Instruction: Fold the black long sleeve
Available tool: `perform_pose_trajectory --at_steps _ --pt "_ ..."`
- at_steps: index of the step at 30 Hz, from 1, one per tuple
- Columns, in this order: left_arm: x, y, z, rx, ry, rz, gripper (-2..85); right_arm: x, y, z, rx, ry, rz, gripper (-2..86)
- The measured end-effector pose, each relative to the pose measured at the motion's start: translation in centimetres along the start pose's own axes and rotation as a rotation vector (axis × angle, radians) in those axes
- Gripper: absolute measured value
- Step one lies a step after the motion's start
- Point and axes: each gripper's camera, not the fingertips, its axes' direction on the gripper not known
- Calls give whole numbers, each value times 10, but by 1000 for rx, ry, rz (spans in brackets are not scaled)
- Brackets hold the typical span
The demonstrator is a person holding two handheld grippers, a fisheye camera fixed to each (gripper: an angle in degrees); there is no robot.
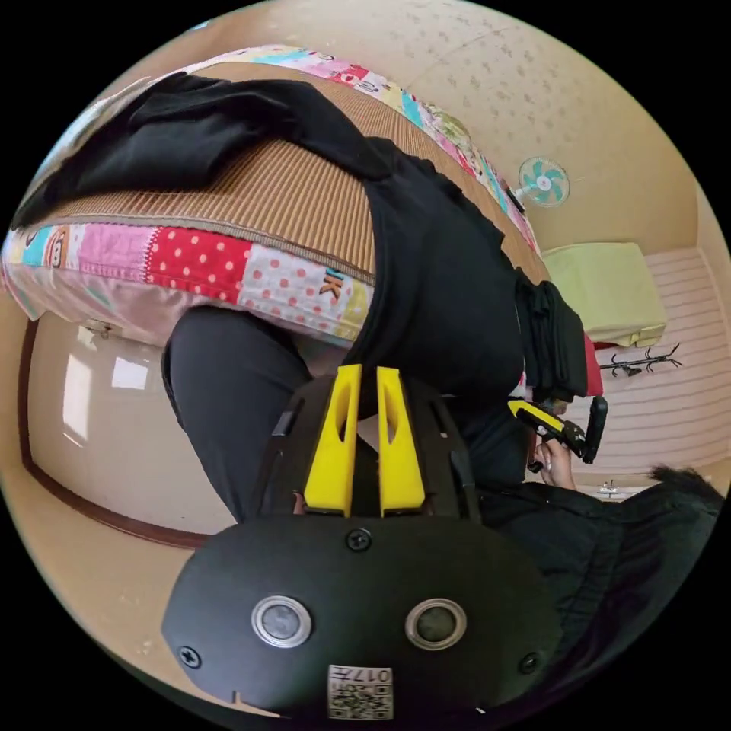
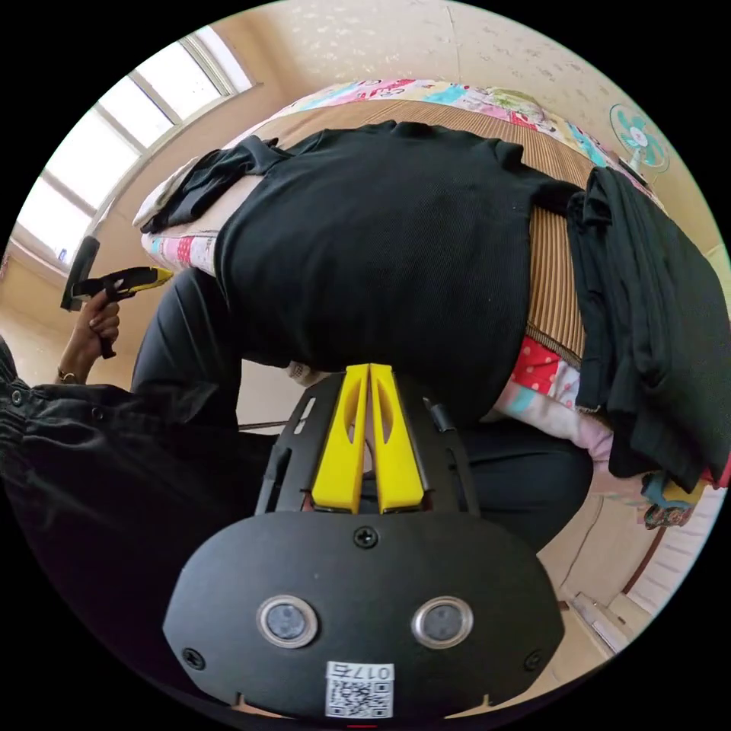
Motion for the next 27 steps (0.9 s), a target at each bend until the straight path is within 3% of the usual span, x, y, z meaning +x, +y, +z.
perform_pose_trajectory --at_steps 4,7,9,12,17,19,21,22,25,27 --pt "-73 -100 -92 309 107 -154 122 21 -83 -17 112 -127 -68 5" --pt "-137 -154 -123 552 -5 -408 118 35 -135 -9 241 -233 -78 4" --pt "-180 -181 -116 572 31 -580 130 45 -158 10 208 -232 -27 3" --pt "-226 -221 -86 505 128 -676 132 58 -163 38 158 -275 44 2" --pt "-262 -242 -66 441 64 -803 55 105 -150 30 176 -544 110 2" --pt "-272 -236 -73 471 161 -836 38 119 -147 30 179 -634 141 2" --pt "-254 -225 -98 639 221 -751 33 122 -146 26 184 -641 134 2" --pt "-223 -221 -120 732 153 -637 30 120 -146 23 184 -629 125 2" --pt "-100 -220 -144 815 -12 -279 29 120 -145 17 192 -623 118 1" --pt "-24 -211 -128 831 41 -73 31 122 -146 15 193 -635 121 1"
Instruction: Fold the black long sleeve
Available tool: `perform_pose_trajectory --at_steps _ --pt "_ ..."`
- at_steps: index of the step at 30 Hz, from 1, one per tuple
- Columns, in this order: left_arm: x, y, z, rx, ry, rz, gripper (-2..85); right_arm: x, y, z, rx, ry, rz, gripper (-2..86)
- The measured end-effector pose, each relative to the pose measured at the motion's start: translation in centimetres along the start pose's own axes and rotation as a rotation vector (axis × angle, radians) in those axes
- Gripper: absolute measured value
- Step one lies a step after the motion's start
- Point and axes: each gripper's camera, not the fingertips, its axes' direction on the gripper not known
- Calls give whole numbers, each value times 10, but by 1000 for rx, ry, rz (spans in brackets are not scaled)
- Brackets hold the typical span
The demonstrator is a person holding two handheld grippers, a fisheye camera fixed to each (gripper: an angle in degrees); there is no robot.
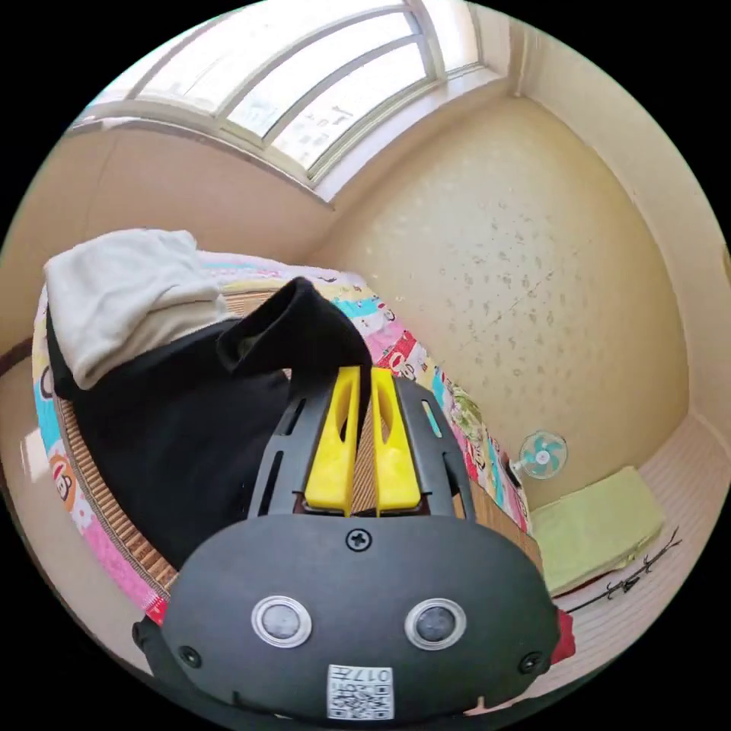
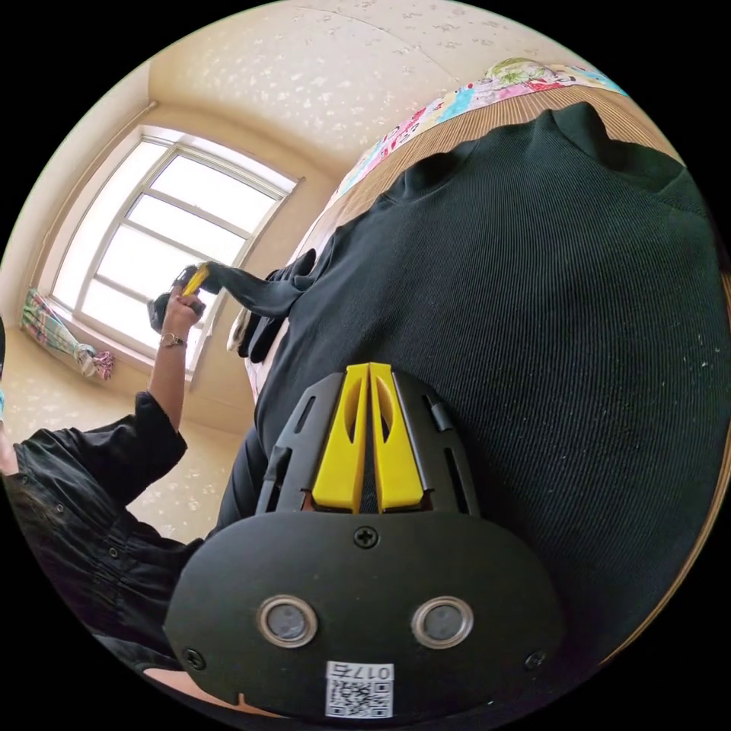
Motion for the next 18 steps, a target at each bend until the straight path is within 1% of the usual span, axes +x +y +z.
perform_pose_trajectory --at_steps 1,2,3,4,5,6,7,8,9,10,11,13,14,16,17,18 --pt "48 26 10 -26 92 88 32 0 -1 -2 1 -10 4 0" --pt "71 42 16 -50 130 132 33 0 -2 -3 1 -18 7 0" --pt "116 79 33 -116 187 229 35 0 -3 -3 1 -21 9 0" --pt "155 123 53 -191 214 327 36 -1 -4 -4 1 -24 11 1" --pt "172 149 64 -237 219 375 37 -2 -6 -4 2 -27 12 1" --pt "197 205 90 -353 212 446 40 -3 -7 -4 2 -29 14 1" --pt "209 263 116 -500 197 477 48 -3 -8 -4 2 -38 18 1" --pt "210 292 127 -577 192 480 52 -3 -10 -4 2 -49 26 1" --pt "207 343 141 -698 194 484 60 -3 -11 -4 1 -54 30 1" --pt "196 385 144 -759 177 482 65 -3 -13 -3 -3 -64 44 1" --pt "189 401 141 -764 155 479 66 -3 -16 -2 -12 -69 66 2" --pt "160 438 112 -693 71 489 66 -7 -20 -4 -42 -78 86 3" --pt "154 442 102 -662 56 497 65 -16 -22 -7 -64 -88 56 4" --pt "130 458 66 -528 -7 557 60 -37 -24 -20 -75 -87 -38 5" --pt "125 464 60 -500 -35 589 59 -51 -27 -34 -65 -46 -77 6" --pt "117 478 55 -464 -99 648 44 -58 -30 -43 -56 -26 -98 7"
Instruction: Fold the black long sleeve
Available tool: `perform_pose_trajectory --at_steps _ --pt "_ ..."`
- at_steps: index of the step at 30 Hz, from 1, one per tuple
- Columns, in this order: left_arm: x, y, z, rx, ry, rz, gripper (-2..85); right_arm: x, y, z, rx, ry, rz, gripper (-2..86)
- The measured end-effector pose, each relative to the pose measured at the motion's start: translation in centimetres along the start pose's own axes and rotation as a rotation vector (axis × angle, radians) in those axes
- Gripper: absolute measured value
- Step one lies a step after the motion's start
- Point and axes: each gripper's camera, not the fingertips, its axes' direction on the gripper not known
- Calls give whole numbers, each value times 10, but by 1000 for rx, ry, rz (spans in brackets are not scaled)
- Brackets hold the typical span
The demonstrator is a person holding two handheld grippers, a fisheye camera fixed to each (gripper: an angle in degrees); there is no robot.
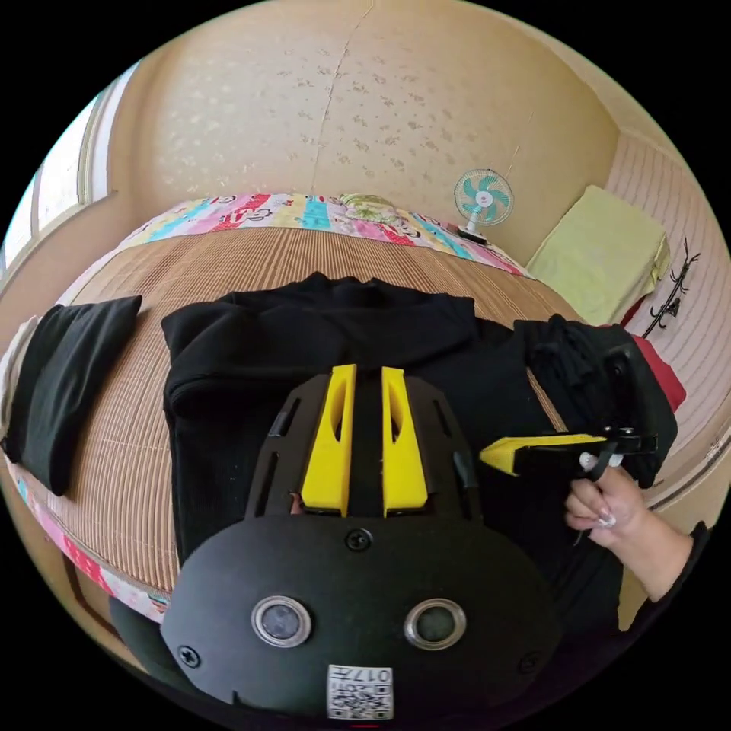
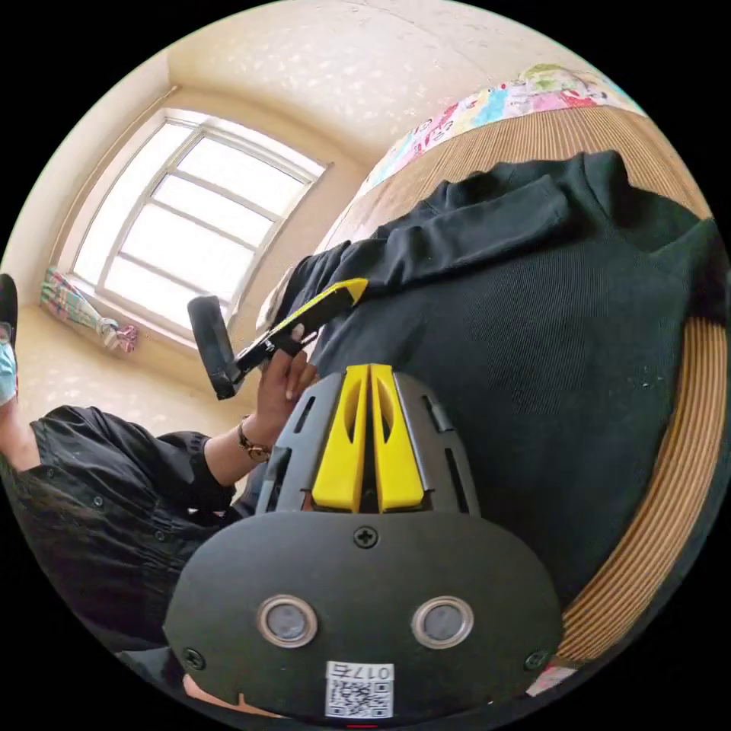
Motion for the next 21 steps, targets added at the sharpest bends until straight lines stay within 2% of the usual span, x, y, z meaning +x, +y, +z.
perform_pose_trajectory --at_steps 2,5,7,9,11,13,14,17,21 --pt "-3 20 18 -16 7 -7 14 -26 -22 -48 65 91 -89 12" --pt "-19 18 78 -272 94 -76 -6 -41 -69 -123 161 311 -108 25" --pt "-43 34 88 -242 230 -168 -9 -31 -104 -169 213 466 -56 39" --pt "-44 42 94 -243 242 -170 -9 1 -141 -208 218 654 82 58" --pt "-38 51 98 -236 218 -153 -10 74 -186 -244 121 902 309 93" --pt "-25 60 102 -228 157 -115 -10 140 -209 -258 -9 1033 458 118" --pt "-22 62 103 -226 137 -103 -10 184 -218 -261 -114 1067 538 132" --pt "-6 70 112 -235 58 -56 -10 262 -222 -264 -244 1047 667 157" --pt "-25 81 127 -241 162 -116 -10 317 -219 -254 -319 1076 771 160"
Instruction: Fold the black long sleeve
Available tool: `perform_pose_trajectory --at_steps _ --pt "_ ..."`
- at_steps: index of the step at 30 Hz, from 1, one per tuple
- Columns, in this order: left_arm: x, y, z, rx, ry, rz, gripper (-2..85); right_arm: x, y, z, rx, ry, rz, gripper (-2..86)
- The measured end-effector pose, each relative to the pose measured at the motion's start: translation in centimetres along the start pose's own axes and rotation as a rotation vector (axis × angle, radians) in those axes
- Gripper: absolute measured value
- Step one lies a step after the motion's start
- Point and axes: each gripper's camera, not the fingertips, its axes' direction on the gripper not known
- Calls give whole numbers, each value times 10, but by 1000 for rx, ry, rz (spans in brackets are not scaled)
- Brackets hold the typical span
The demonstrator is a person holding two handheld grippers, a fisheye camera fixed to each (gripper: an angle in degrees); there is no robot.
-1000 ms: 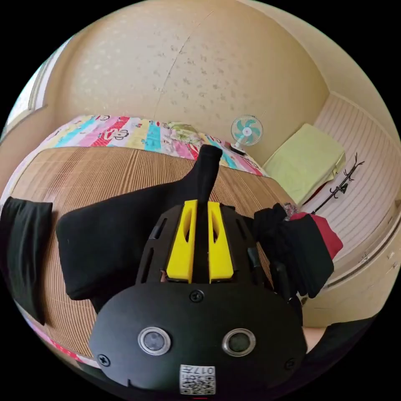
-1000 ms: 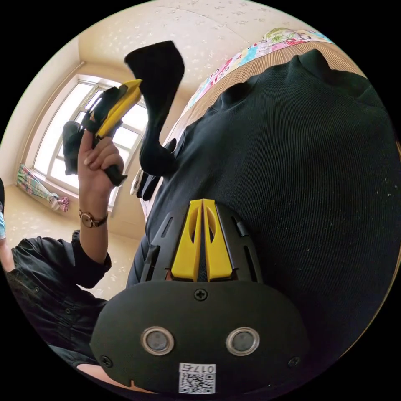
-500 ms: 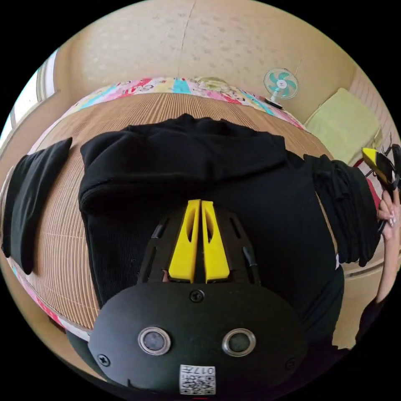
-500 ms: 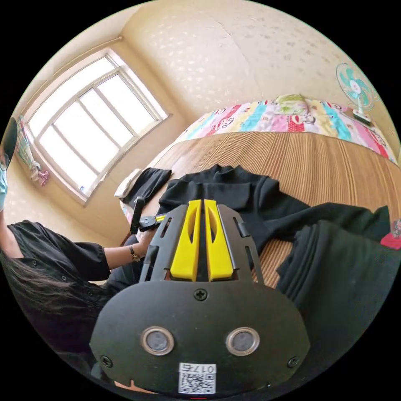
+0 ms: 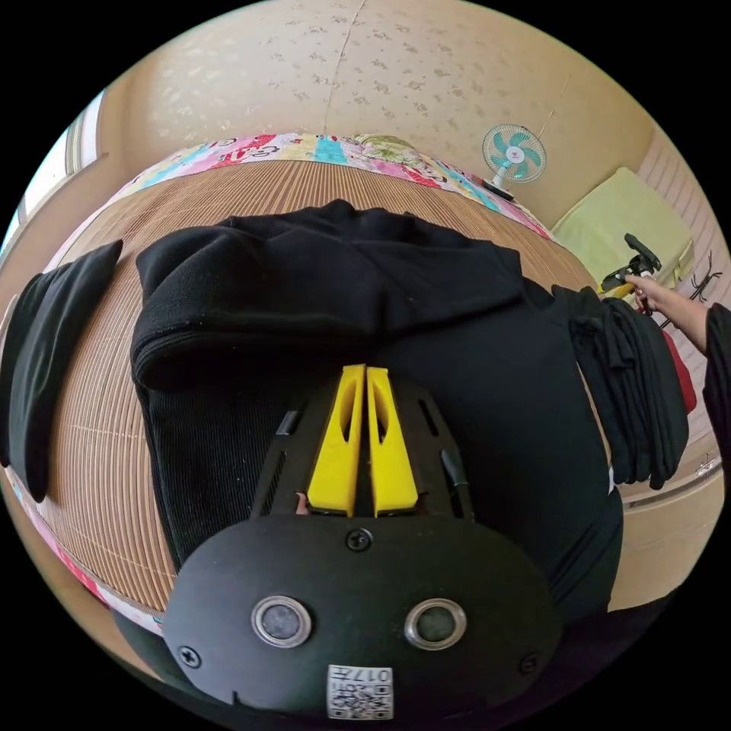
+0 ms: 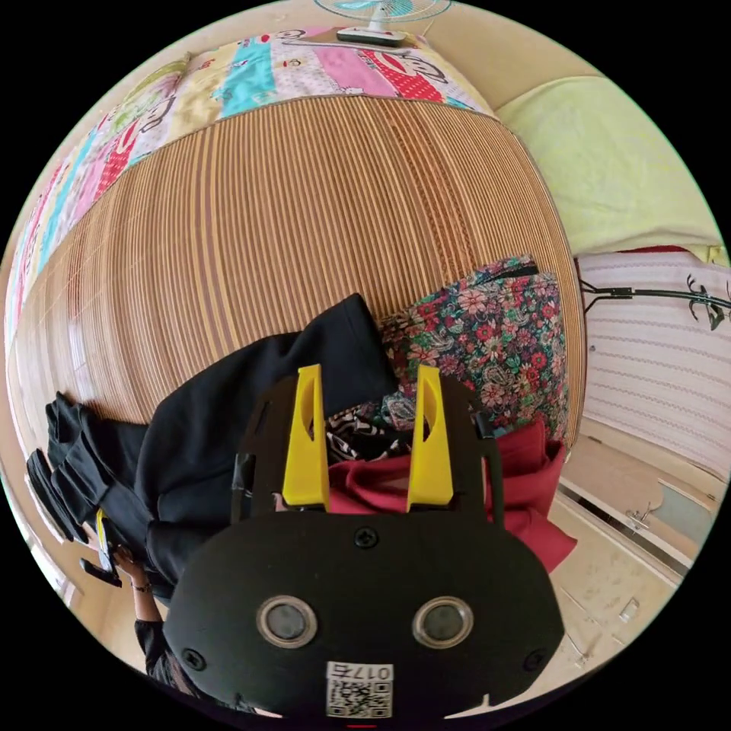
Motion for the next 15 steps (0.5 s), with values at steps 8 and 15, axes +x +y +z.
perform_pose_trajectory --at_steps 8,15 --pt "30 5 26 -8 -190 87 -10 -44 4 -8 -8 15 -75 39" --pt "31 0 35 -2 -204 90 -9 -171 172 -216 463 -618 -547 35"
